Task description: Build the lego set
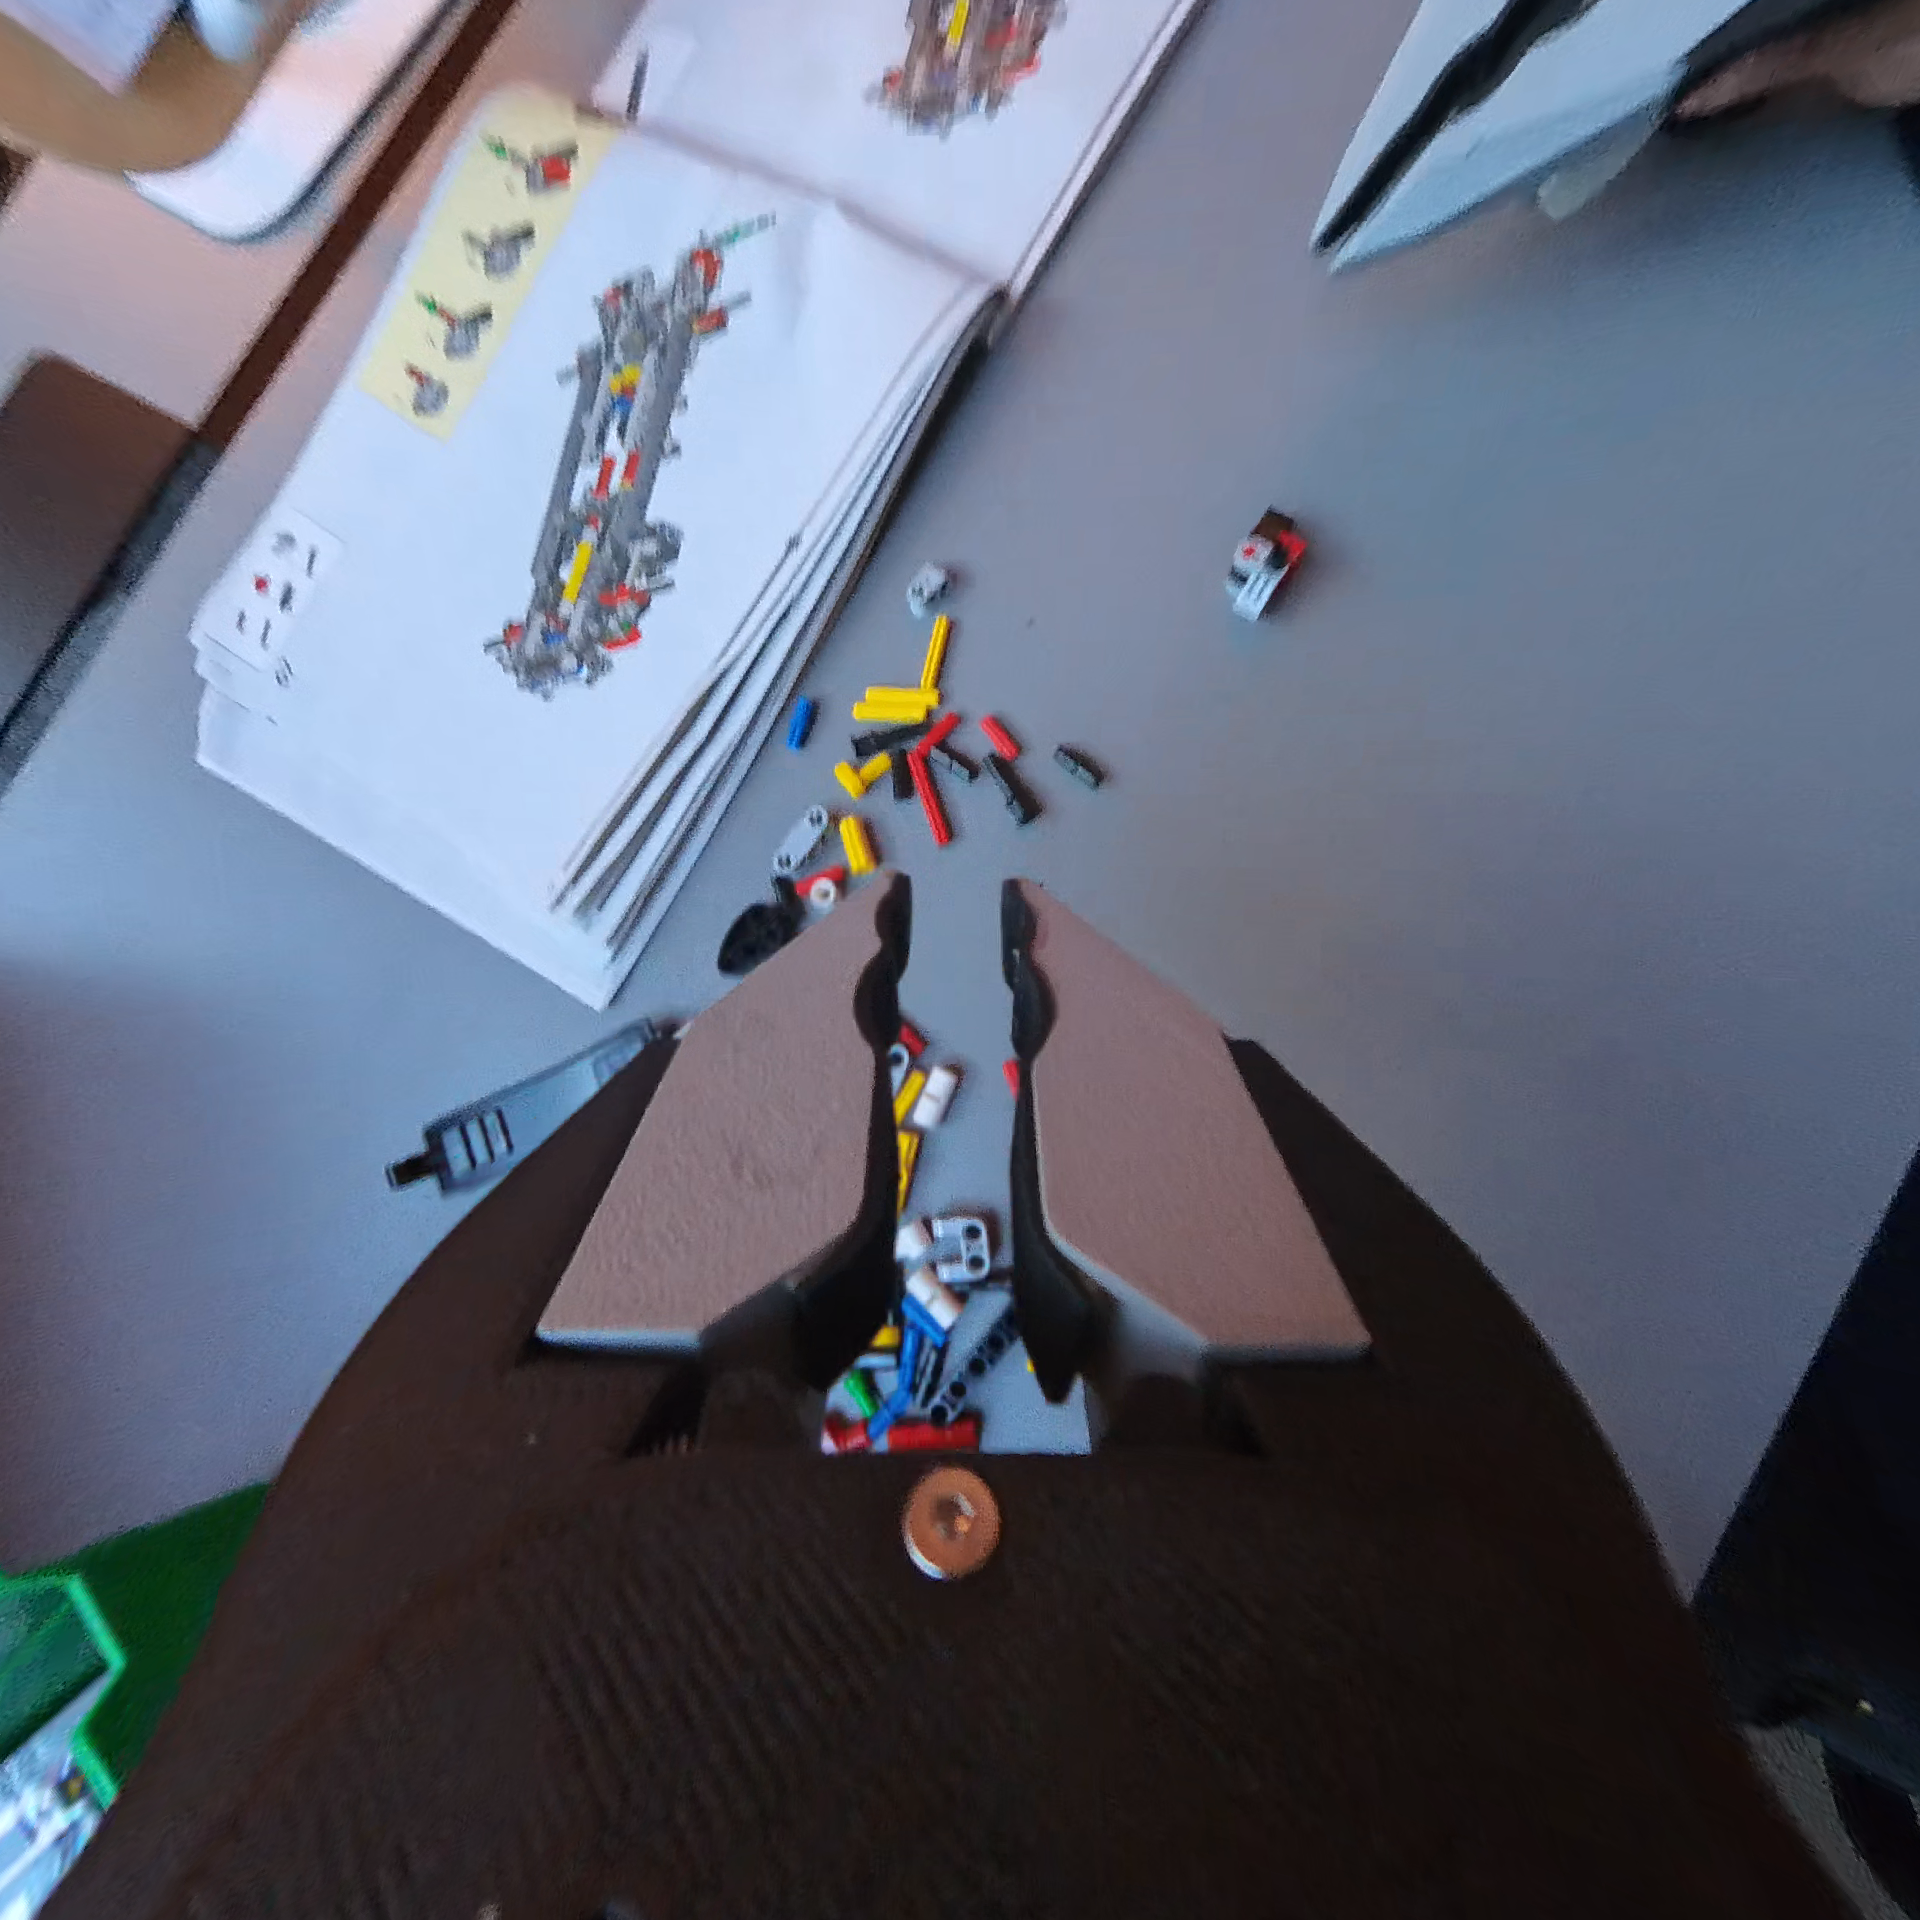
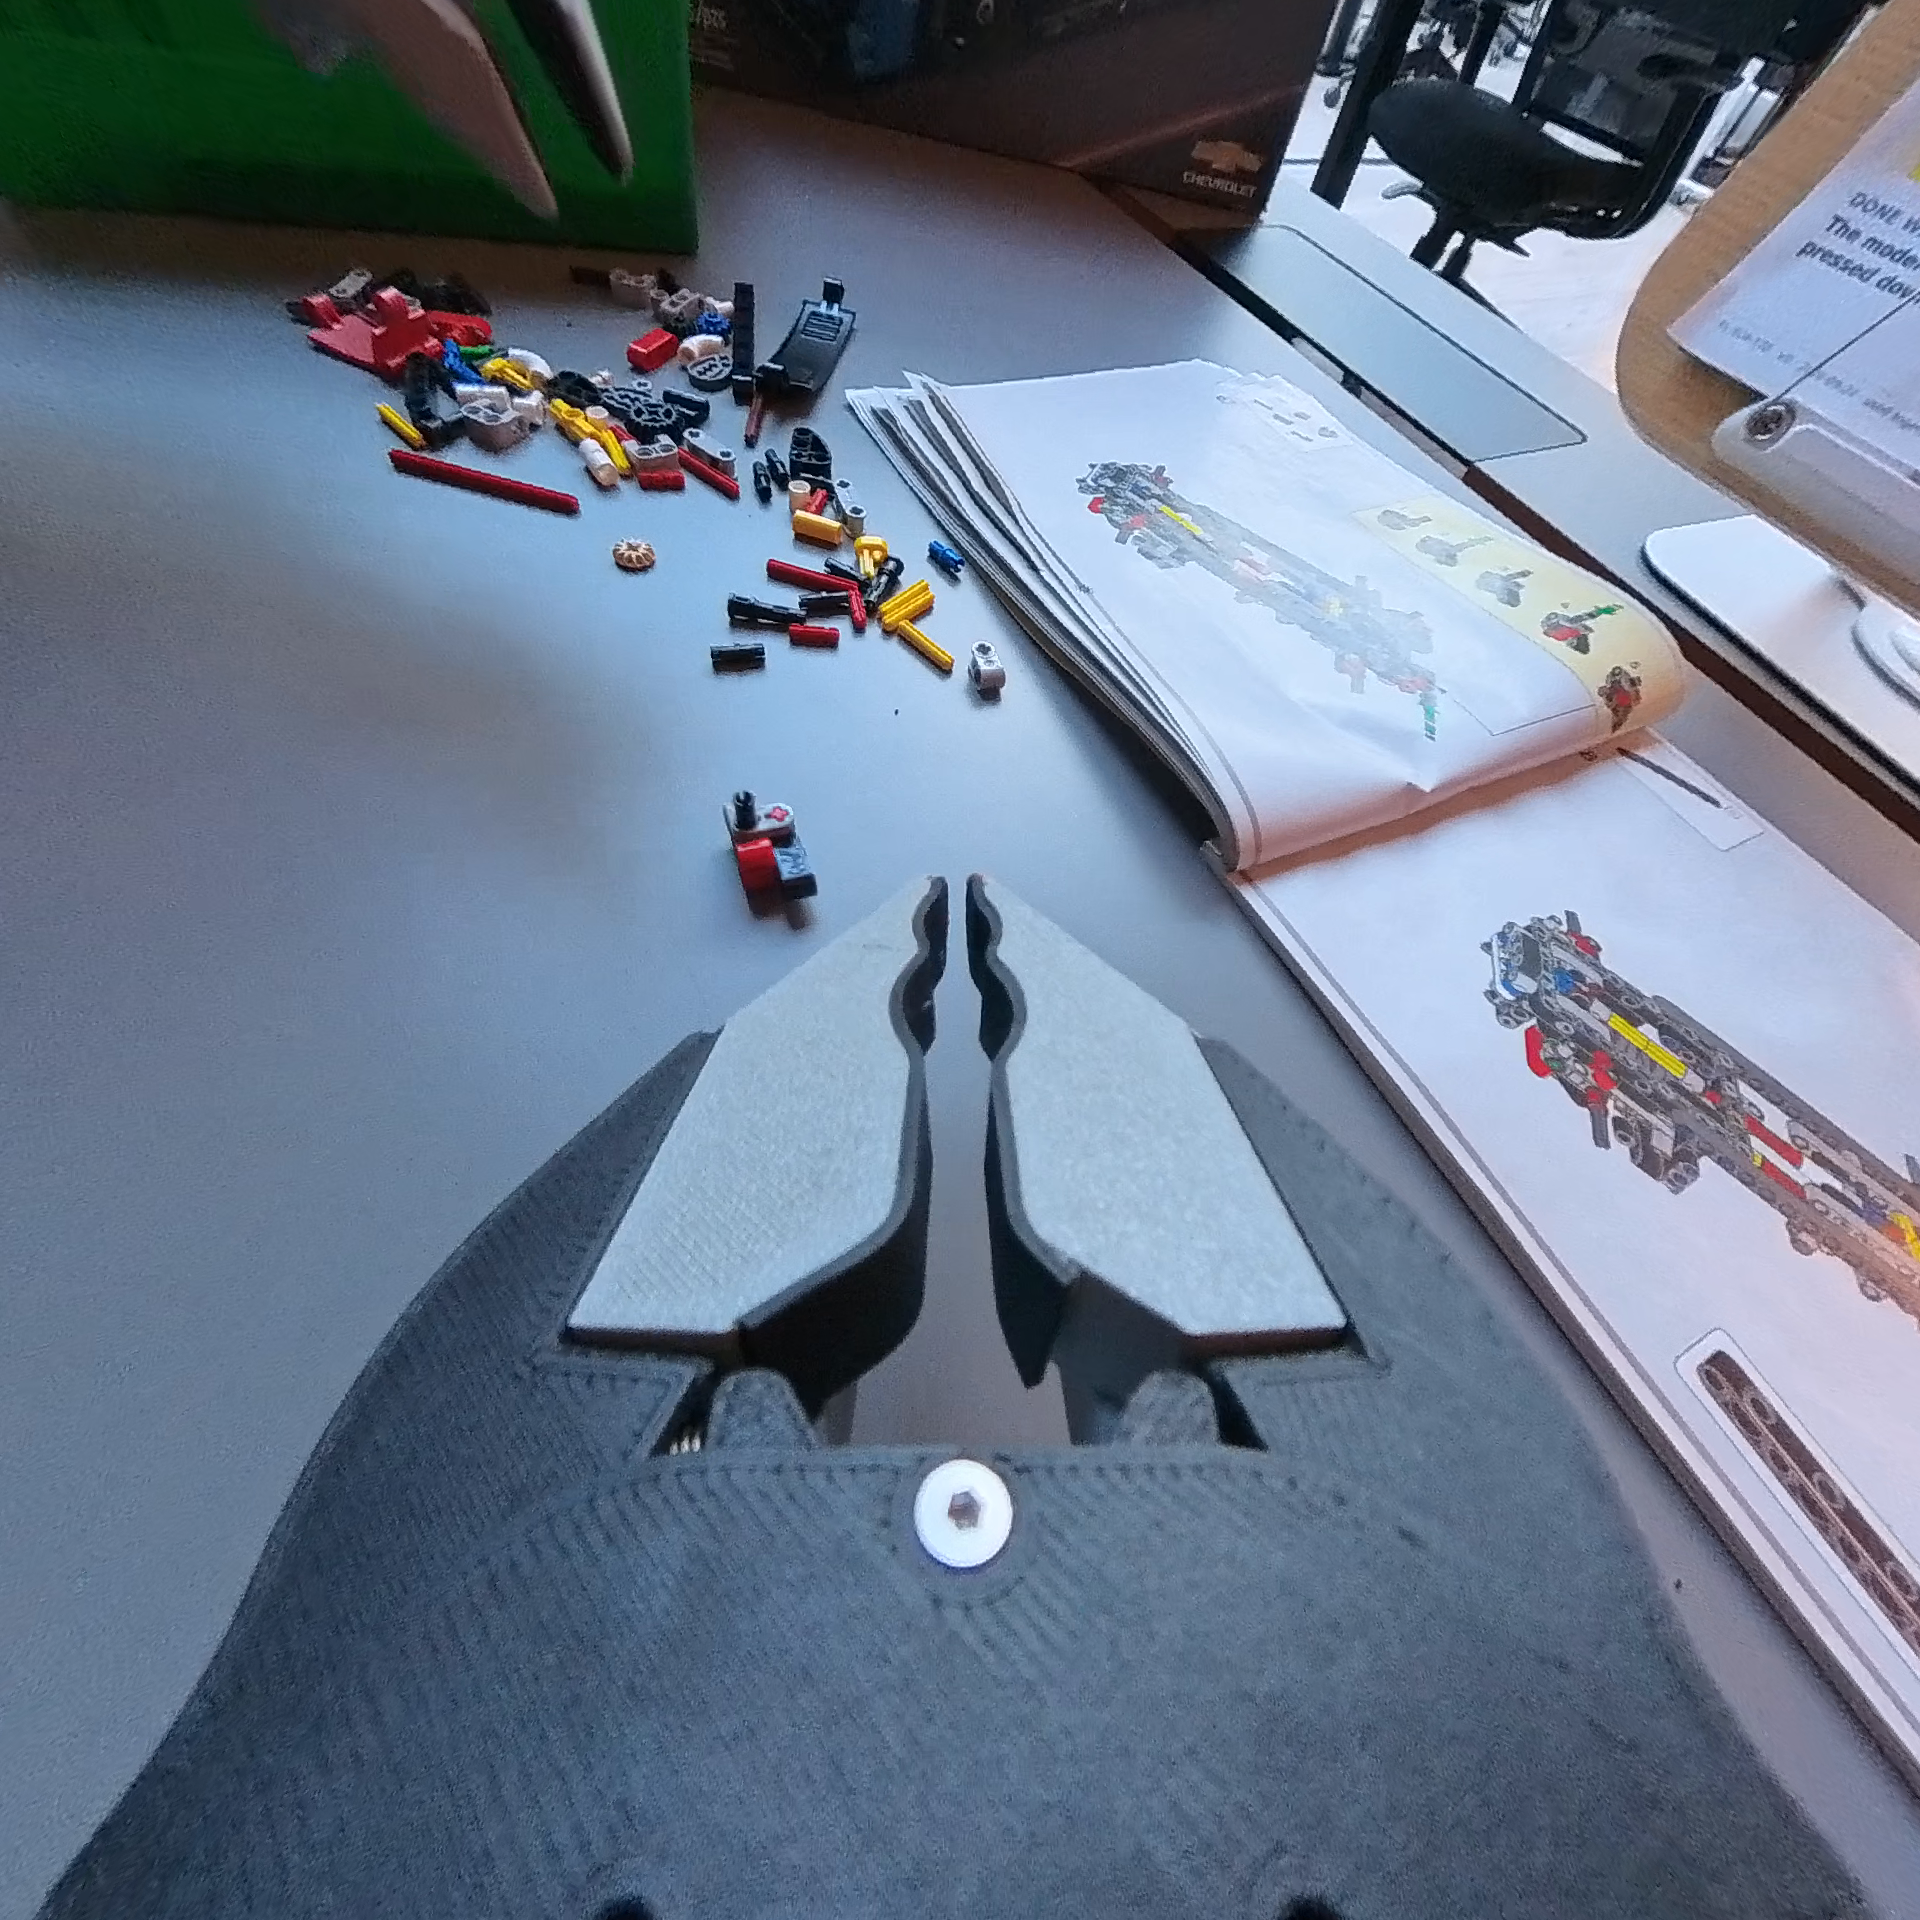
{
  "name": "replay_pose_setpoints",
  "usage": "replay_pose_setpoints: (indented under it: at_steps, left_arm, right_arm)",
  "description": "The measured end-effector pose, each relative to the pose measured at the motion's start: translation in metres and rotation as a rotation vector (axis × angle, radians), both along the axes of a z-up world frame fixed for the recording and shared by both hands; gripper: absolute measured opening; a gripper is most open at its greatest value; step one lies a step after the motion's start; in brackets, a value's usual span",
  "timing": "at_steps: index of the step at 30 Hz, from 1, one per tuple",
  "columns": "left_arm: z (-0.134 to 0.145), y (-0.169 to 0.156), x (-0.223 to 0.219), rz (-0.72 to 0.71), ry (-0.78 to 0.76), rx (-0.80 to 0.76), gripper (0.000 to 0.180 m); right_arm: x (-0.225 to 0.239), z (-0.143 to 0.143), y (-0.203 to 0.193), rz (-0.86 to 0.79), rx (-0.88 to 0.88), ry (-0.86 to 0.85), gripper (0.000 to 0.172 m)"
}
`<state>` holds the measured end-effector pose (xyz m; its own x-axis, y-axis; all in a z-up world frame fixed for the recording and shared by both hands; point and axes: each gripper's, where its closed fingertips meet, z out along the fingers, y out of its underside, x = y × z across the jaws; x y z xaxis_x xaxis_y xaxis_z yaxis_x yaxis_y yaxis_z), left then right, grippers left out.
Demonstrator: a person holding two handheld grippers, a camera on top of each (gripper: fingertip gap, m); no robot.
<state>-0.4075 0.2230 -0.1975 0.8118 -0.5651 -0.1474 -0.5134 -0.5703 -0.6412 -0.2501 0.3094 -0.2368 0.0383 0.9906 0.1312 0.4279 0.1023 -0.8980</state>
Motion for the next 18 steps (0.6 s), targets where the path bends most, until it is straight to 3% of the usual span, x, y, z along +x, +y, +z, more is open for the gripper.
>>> replay_pose_setpoints:
  at_steps: [3, 7, 15, 18]
  left_arm:
    - [-0.02, -0.009, -0.007, 0.046, 0.011, -0.065, 0.007]
    - [-0.032, -0.014, 0.002, 0.066, -0.114, -0.102, 0.005]
    - [-0.052, 0.025, 0.027, 0.134, -0.238, -0.074, 0.011]
    - [-0.067, 0.029, 0.03, 0.141, -0.185, -0.099, 0.014]
  right_arm:
    - [-0.001, 0.0, -0.002, 0.001, 0.021, -0.005, 0.0]
    - [-0.002, 0.0, -0.005, 0.011, 0.048, -0.009, 0.0]
    - [-0.004, -0.002, -0.009, 0.03, 0.046, -0.017, 0.0]
    - [-0.004, 0.0, -0.011, 0.038, 0.045, -0.012, 0.0]
